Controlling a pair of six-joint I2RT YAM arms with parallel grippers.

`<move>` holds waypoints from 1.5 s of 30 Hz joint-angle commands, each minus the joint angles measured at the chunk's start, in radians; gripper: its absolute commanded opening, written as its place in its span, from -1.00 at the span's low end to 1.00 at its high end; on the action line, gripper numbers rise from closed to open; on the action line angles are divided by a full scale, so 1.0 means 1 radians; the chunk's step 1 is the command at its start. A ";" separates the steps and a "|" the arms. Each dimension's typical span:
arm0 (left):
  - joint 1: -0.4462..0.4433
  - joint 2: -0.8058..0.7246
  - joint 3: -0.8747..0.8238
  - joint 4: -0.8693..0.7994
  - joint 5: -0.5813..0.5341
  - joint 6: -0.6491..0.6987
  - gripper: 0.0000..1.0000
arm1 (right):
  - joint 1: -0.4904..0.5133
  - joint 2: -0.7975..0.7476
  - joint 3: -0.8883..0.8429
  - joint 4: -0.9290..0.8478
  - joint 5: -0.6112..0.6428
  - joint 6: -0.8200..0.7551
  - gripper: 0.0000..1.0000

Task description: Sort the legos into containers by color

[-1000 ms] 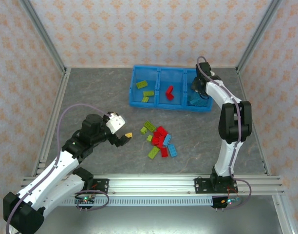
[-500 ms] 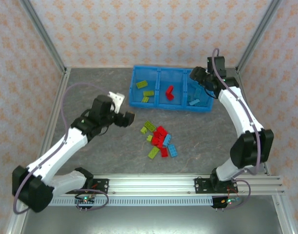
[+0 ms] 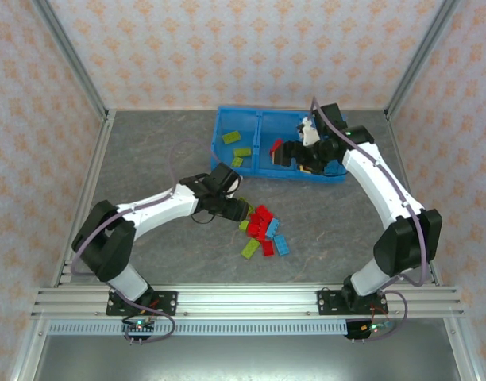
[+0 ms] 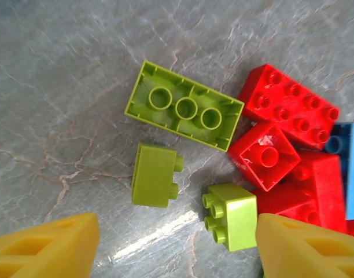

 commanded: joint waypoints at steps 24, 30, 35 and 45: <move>-0.006 0.080 0.013 0.055 -0.047 0.046 -0.55 | 0.028 0.020 0.017 -0.035 -0.005 0.013 0.76; -0.005 -0.091 0.093 -0.006 -0.095 0.059 -0.55 | 0.029 -0.032 0.003 0.031 0.031 0.058 0.76; 0.031 -0.010 0.234 0.018 -0.211 0.105 -0.55 | 0.030 -0.077 -0.031 0.119 0.095 0.119 0.75; 0.136 0.393 0.615 0.053 -0.261 0.121 -0.50 | 0.030 -0.132 -0.075 0.130 0.110 0.153 0.76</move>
